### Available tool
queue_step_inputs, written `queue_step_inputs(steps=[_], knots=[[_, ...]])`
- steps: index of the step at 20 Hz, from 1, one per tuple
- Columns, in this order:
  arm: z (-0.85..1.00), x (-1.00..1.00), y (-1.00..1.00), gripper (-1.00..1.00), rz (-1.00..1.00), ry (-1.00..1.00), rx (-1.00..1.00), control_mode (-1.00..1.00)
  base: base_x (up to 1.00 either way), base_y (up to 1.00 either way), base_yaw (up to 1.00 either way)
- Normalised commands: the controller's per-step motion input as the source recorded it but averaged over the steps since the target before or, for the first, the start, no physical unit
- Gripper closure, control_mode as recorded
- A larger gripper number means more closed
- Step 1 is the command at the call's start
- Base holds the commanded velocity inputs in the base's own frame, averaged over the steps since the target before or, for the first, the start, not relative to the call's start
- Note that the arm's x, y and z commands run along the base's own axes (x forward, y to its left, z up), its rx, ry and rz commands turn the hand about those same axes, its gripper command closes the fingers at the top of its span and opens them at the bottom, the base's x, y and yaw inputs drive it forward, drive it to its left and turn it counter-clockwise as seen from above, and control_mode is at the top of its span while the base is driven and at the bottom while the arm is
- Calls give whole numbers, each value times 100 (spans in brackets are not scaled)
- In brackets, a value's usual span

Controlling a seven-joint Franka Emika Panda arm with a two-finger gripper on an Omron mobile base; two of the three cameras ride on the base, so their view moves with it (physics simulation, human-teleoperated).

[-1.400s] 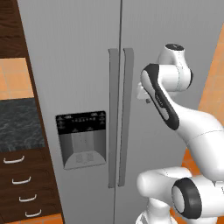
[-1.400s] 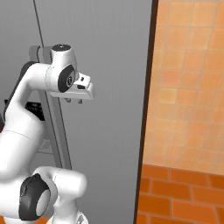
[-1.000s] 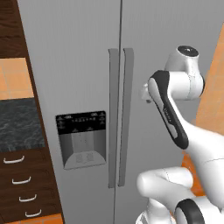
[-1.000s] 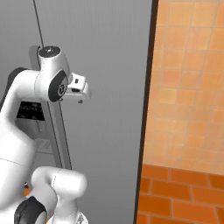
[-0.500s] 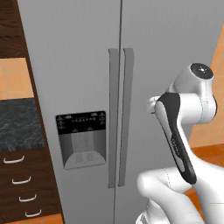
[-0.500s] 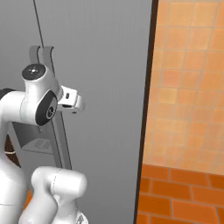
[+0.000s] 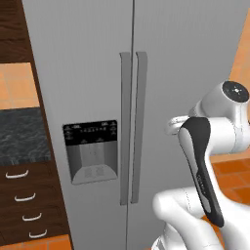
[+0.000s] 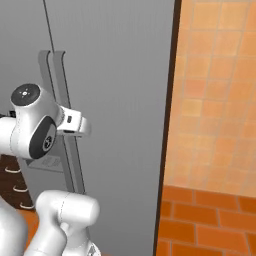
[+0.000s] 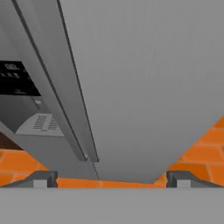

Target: Take the strawberry from the fridge and place it on top of the pancake, located on the dining counter.

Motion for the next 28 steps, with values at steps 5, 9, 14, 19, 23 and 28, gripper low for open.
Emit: queue_step_inputs(steps=[5,9,14,19,23,28], knots=[[0,0,0,-100,0,0,0,100,-24,57,0],[0,0,0,-100,0,0,0,100,-23,31,0],[0,0,0,-100,0,0,0,100,-71,0,0],[0,0,0,-100,0,0,0,100,-58,0,0],[0,50,0,-100,0,4,0,-100,2,0,0],[-16,100,-1,-100,0,4,0,-100,0,0,0]])
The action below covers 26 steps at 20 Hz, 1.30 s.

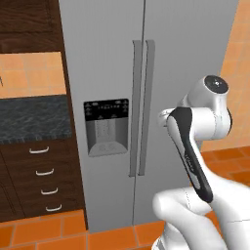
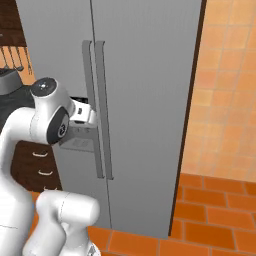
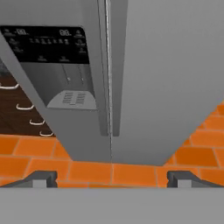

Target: Take the strawberry from the fridge and place it on top of the pancake, located on the dining counter.

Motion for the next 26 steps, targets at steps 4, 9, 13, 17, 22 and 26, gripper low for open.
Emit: queue_step_inputs(steps=[4,9,13,17,22,26], knots=[[-19,100,0,-100,0,1,0,-100,0,0,0],[-20,99,0,-100,0,0,-2,-100,0,0,0],[-25,99,-1,-100,0,0,0,-100,0,0,0],[-14,87,-10,-100,0,0,0,-100,0,0,0],[-22,82,-1,-100,0,0,0,-100,0,0,0],[-21,76,0,-100,0,0,0,-100,0,0,0]])
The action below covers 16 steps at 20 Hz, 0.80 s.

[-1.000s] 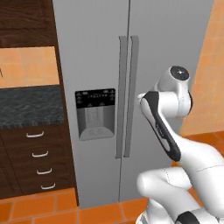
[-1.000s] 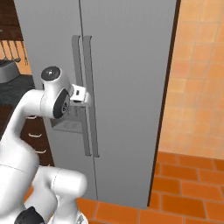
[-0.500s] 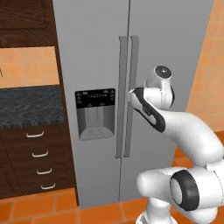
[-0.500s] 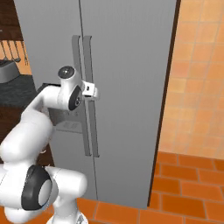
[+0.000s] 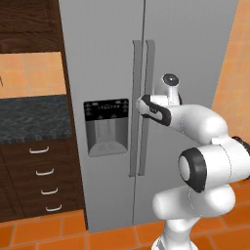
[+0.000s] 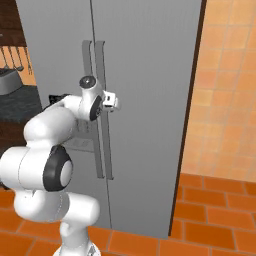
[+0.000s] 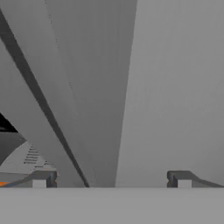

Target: Take the strawberry from the fridge and place it on top of the pancake, located on the dining counter.

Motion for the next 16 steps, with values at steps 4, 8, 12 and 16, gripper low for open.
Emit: queue_step_inputs(steps=[4,8,12,16], knots=[[-18,68,0,-100,0,0,0,-100,0,0,0],[-18,58,0,-100,0,0,0,-100,0,0,0],[-16,36,2,-100,0,0,0,-100,0,0,0],[-29,10,0,-100,0,-19,0,-100,0,0,0]])
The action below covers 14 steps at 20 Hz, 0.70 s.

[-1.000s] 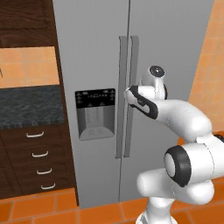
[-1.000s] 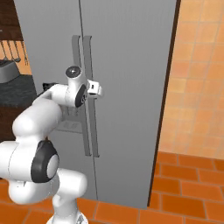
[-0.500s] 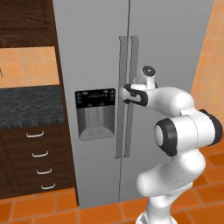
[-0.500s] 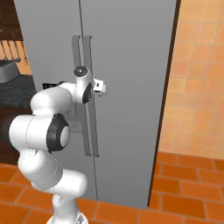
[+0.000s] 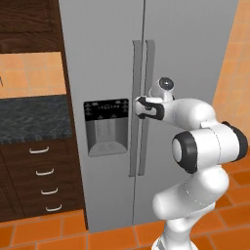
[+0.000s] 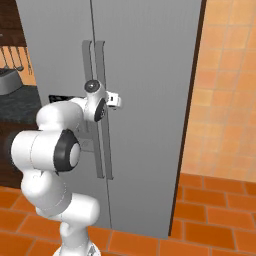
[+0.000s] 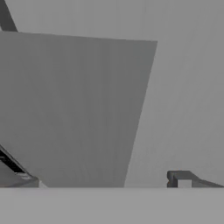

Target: Take the strawberry from the fridge and place it on top of the pancake, located on the dining counter.

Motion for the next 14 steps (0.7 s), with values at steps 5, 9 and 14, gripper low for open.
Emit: queue_step_inputs(steps=[5,9,14], knots=[[-32,47,0,-100,0,-10,0,-100,0,0,0],[-54,60,0,-100,0,-11,1,-100,0,0,0],[-88,80,8,100,0,-10,3,-100,0,0,0]])
